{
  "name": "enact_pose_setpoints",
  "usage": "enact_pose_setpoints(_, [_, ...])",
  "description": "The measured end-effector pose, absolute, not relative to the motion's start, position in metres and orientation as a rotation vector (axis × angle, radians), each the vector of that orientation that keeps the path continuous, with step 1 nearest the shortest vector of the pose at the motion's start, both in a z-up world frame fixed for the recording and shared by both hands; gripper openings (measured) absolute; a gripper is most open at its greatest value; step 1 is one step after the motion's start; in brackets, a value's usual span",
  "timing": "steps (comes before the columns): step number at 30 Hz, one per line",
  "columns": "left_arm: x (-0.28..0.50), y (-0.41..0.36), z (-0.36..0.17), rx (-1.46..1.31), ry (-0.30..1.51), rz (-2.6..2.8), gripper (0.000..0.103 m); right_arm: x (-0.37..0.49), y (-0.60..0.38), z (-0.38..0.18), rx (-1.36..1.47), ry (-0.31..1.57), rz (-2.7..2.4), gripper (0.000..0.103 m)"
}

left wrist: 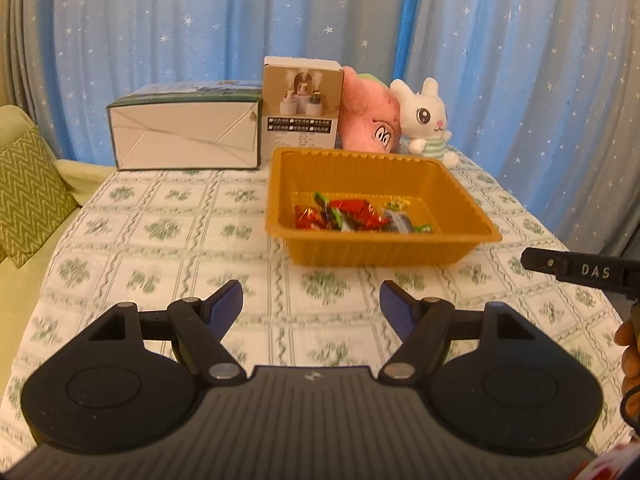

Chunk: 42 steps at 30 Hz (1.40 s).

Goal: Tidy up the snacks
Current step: 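Withdraw both tools toward the last two candies on the table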

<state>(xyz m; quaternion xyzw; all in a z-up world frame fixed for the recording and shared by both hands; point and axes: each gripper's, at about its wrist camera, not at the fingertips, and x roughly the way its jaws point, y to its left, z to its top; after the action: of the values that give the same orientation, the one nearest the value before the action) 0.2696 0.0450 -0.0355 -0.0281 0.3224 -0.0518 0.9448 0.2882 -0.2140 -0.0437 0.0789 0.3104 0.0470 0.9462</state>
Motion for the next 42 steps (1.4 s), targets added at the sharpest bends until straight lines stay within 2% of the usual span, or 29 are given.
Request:
enact_pose_setpoints(23, [0.183,0.053,-0.066,-0.030,0.714,-0.094,0.073,0.192,-0.195,-0.096,0.172,0.791,0.139,0.063])
enact_pose_setpoints(42, [0.191,0.046,-0.088,0.033,0.778,-0.108,0.073,0.195,-0.177,-0.102,0.138,0.786,0.191,0.063])
